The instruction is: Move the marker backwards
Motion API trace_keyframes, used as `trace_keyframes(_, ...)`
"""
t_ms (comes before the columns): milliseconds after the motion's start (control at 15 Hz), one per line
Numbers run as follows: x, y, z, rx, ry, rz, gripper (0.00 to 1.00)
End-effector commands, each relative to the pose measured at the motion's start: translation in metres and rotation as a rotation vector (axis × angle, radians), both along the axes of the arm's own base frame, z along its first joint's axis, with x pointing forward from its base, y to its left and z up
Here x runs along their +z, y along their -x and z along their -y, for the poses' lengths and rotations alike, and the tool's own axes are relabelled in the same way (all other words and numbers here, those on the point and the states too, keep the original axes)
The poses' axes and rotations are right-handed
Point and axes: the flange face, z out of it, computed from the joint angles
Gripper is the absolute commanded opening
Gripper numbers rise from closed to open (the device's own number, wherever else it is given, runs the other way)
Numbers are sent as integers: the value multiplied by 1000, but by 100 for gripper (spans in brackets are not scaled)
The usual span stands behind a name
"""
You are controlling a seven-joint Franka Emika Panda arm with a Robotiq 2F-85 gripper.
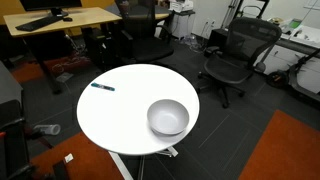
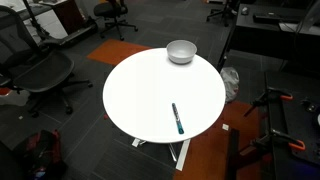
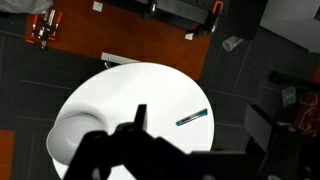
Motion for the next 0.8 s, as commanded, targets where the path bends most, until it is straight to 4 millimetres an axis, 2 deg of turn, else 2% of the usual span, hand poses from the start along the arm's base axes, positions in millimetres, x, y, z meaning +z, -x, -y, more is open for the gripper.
trace_keyframes(0, 0, 0, 0, 0, -1, -1, 100)
trace_keyframes(400, -1, -1, -2, -4, 3, -2, 100)
trace_keyframes(733, -21, -4, -31, -56, 56, -16, 100)
